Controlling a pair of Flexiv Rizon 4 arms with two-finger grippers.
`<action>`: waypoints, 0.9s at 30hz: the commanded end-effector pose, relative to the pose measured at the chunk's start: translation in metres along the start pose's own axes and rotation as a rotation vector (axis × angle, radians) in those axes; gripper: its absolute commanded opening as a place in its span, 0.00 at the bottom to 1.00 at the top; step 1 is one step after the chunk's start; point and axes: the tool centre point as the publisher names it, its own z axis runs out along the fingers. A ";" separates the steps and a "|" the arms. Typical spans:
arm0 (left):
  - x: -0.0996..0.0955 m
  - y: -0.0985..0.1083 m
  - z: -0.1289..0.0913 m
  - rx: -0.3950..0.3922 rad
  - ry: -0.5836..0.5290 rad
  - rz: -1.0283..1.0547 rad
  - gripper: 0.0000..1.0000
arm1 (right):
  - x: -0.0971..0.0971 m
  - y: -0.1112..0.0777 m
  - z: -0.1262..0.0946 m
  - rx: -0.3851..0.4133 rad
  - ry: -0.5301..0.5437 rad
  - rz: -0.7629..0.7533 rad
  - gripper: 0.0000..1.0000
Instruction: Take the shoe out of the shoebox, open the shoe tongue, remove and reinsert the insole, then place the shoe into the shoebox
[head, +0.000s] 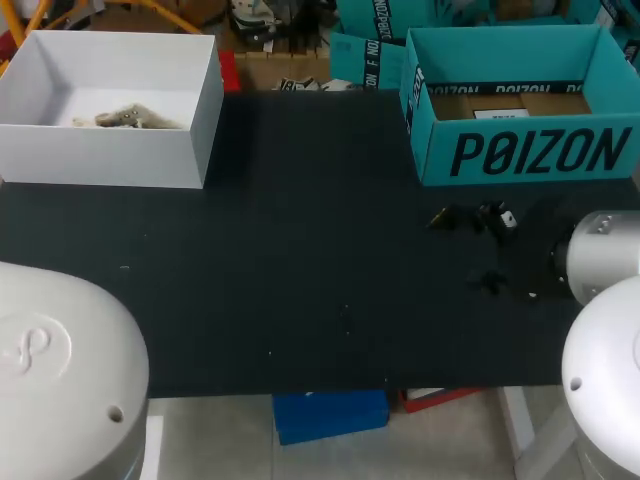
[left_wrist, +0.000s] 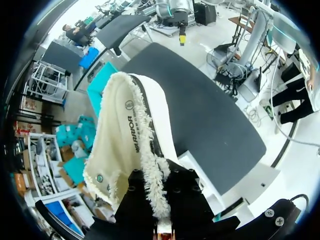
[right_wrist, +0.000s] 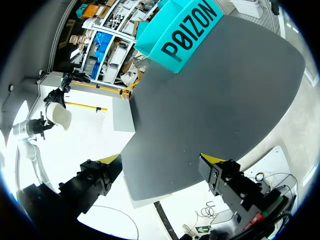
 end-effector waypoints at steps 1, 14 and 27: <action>0.012 0.024 0.011 0.016 -0.001 -0.011 0.00 | -0.008 0.001 -0.008 0.086 0.015 0.014 1.00; 0.042 0.115 0.034 0.026 0.032 -0.070 0.00 | -0.008 0.001 -0.008 0.086 0.015 0.014 1.00; 0.089 0.217 0.079 0.055 0.066 -0.135 0.00 | -0.008 0.001 -0.008 0.086 0.015 0.014 1.00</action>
